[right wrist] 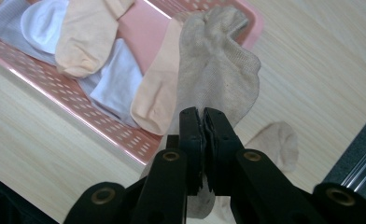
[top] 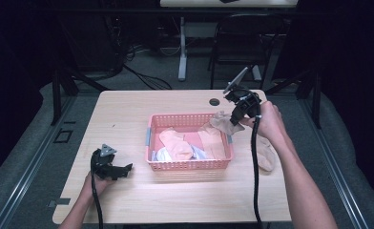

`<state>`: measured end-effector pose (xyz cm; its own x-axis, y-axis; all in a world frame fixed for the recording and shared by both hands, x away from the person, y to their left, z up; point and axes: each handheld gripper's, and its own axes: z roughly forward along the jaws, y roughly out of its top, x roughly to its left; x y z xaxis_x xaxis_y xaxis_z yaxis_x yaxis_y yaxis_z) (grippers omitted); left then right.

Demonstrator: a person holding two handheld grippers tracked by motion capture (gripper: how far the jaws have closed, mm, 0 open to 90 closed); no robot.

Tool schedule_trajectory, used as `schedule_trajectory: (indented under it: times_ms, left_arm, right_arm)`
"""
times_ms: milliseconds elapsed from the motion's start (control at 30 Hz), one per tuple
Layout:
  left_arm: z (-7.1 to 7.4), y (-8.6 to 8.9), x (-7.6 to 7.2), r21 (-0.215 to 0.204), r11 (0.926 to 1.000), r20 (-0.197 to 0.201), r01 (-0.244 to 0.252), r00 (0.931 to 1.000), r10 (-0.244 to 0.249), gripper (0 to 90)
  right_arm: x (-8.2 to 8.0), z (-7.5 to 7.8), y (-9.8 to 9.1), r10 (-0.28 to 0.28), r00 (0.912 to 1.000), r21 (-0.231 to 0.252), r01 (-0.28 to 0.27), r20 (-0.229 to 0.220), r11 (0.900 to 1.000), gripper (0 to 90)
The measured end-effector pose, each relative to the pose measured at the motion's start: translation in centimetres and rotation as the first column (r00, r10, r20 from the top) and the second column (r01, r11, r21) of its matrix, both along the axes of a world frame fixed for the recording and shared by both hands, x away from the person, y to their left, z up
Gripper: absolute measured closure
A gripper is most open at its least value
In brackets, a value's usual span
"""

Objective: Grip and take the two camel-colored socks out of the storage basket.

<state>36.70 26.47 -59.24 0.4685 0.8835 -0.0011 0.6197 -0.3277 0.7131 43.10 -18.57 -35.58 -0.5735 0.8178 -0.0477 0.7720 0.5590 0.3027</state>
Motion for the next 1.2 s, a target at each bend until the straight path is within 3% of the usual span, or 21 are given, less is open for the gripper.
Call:
schedule_trajectory:
  times_ms: [167,200,333,467,733,1200]
  left_arm:
    - [0.0,0.0,0.0,0.002,1.0,-0.001,0.004,1.0,-0.004,0.0]
    - [0.0,0.0,-0.1,0.001,1.0,-0.001,0.005,1.0,-0.005,0.0]
    - [0.0,0.0,-0.1,-0.001,1.0,-0.002,0.002,1.0,-0.002,0.0]
    - [0.0,0.0,-0.1,0.001,1.0,-0.002,0.004,1.0,-0.004,0.0]
    - [0.0,0.0,-0.1,0.001,1.0,-0.002,0.004,1.0,-0.004,0.0]
    - [0.0,0.0,-0.1,0.002,1.0,-0.002,0.004,1.0,-0.004,0.0]
  right_arm:
    - [-0.7,0.4,-2.6,-0.047,0.9986,0.026,0.046,0.023,0.9986,86.2]
    - [-0.8,0.6,-3.2,-0.044,0.9989,0.006,0.044,0.013,0.999,86.2]
    - [-1.2,0.7,-4.8,-0.071,0.9973,0.008,0.071,0.018,0.9974,86.2]
    - [-1.9,0.6,-7.3,-0.109,0.9937,0.019,0.109,0.023,0.9939,86.1]
    - [-2.6,0.2,-10.3,-0.167,0.9857,0.024,0.167,0.018,0.9857,86.1]
    - [-2.0,-5.3,-12.4,-0.214,0.9741,0.013,0.216,-0.072,0.9763,86.1]
